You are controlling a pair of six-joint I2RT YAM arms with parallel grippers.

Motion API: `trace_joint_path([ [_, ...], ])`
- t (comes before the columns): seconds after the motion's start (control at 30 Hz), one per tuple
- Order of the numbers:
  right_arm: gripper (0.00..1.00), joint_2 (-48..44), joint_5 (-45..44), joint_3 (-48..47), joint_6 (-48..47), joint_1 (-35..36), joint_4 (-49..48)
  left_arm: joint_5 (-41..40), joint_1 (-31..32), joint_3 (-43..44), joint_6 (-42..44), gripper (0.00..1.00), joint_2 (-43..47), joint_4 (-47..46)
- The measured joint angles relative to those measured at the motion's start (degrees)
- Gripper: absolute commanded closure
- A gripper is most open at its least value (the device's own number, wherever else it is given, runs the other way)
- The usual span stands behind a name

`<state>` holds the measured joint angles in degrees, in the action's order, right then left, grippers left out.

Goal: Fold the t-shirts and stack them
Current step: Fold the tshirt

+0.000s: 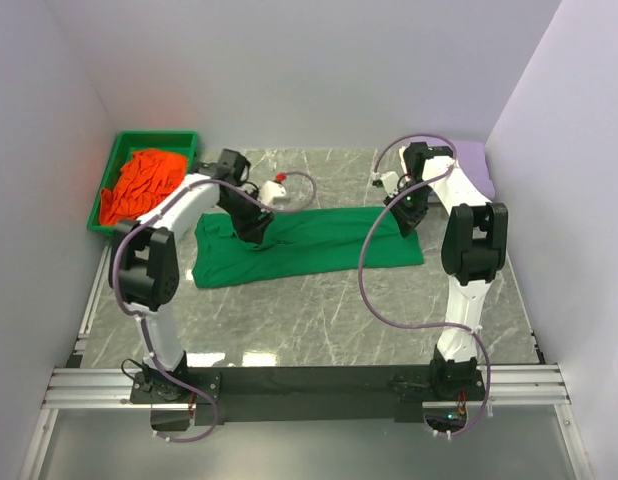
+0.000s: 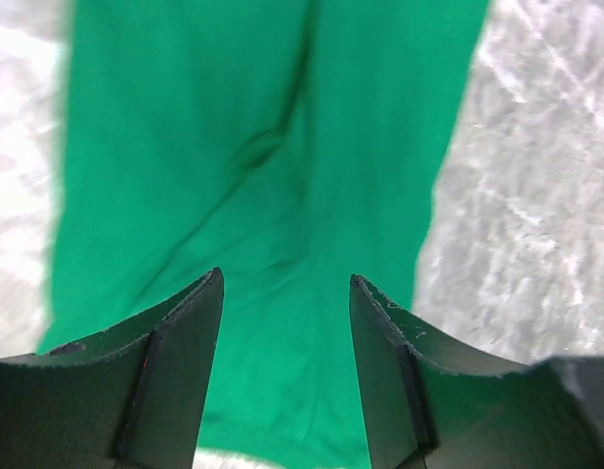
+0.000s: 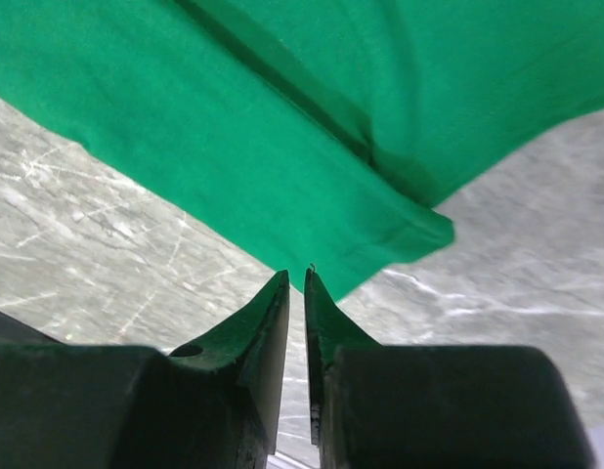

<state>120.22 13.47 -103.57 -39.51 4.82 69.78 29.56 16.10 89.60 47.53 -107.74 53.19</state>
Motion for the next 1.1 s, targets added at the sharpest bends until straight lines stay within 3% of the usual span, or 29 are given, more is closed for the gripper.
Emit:
trace_joint_path([
  [0.2,0.82,2.0,0.0,2.4,2.1,0.0,-0.2,-1.6,2.8,-0.7,-0.2,0.42,-4.0,-1.5],
  [0.33,0.82,2.6,-0.2,3.4,2.7,0.0,-0.1,-3.8,2.9,-1.1,-0.2,0.49,-5.2,-2.8],
  [0.47,0.82,3.0,-0.4,3.4,3.1,0.0,-0.2,-5.3,3.3,-0.5,0.4,0.71,-7.3,-2.9],
  [0.7,0.82,3.5,-0.8,3.4,3.3,-0.2,-0.2,-6.0,3.6,3.0,1.9,0.99,-10.6,-1.8],
  [1.1,0.82,4.7,-1.6,3.3,3.3,-0.2,-0.2,-5.5,3.5,8.8,1.8,0.99,-11.5,-1.2],
])
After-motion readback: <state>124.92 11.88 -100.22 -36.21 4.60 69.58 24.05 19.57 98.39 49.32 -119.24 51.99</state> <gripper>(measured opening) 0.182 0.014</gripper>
